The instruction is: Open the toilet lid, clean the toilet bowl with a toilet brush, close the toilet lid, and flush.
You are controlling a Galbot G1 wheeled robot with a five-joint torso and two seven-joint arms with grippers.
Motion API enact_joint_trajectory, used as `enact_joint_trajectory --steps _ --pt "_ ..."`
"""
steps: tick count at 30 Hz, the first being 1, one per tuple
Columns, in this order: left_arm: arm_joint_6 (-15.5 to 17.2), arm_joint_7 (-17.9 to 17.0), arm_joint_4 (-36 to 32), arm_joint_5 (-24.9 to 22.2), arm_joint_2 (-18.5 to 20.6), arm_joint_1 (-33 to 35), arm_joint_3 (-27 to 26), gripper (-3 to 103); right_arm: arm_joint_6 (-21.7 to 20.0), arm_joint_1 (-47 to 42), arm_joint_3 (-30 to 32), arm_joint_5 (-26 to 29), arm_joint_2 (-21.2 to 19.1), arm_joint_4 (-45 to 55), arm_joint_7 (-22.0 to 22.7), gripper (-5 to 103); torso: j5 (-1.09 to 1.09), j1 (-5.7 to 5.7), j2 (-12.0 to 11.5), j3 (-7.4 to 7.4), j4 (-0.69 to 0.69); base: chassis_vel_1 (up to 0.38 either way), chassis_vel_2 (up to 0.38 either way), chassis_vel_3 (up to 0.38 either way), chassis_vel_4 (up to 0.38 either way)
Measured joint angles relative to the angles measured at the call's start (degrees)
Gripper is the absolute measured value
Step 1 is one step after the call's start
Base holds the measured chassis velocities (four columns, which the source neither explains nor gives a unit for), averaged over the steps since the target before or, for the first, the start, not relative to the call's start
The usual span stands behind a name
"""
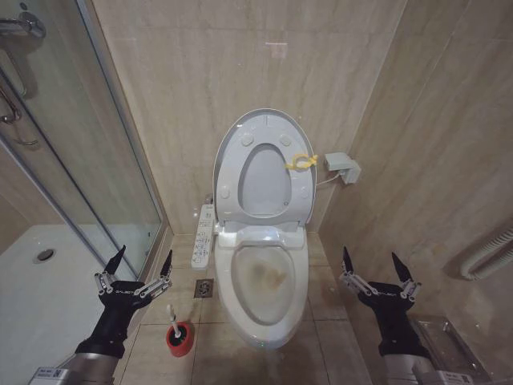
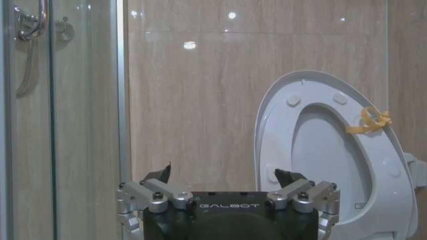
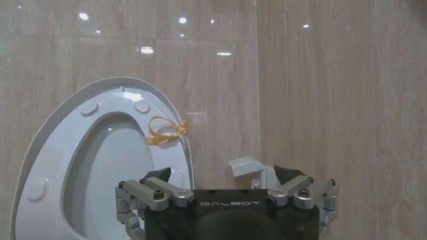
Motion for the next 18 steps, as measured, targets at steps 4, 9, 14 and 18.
enact_joint_trajectory --steps 4,9,14,18 --pt "0.00 0.00 0.00 0.00 0.00 0.00 0.00 100 -0.02 0.05 -0.02 0.00 -0.02 -0.07 -0.01 100 0.00 0.00 0.00 0.00 0.00 0.000 0.000 0.000 0.000" --pt "0.00 0.00 0.00 0.00 0.00 0.00 0.00 100 -0.03 0.11 -0.04 0.02 -0.04 -0.15 -0.02 100 0.00 0.00 0.00 0.00 0.00 0.000 0.000 0.000 0.000" --pt "0.00 0.00 0.00 0.00 0.00 0.00 0.00 100 -0.03 0.14 -0.05 0.04 -0.05 -0.18 -0.02 100 0.00 0.00 0.00 0.00 0.00 0.000 0.000 0.000 0.000" --pt "0.00 0.00 0.00 0.00 0.00 0.00 0.00 100 -0.03 0.16 -0.05 0.06 -0.06 -0.21 -0.02 100 0.00 0.00 0.00 0.00 0.00 0.000 0.000 0.000 0.000"
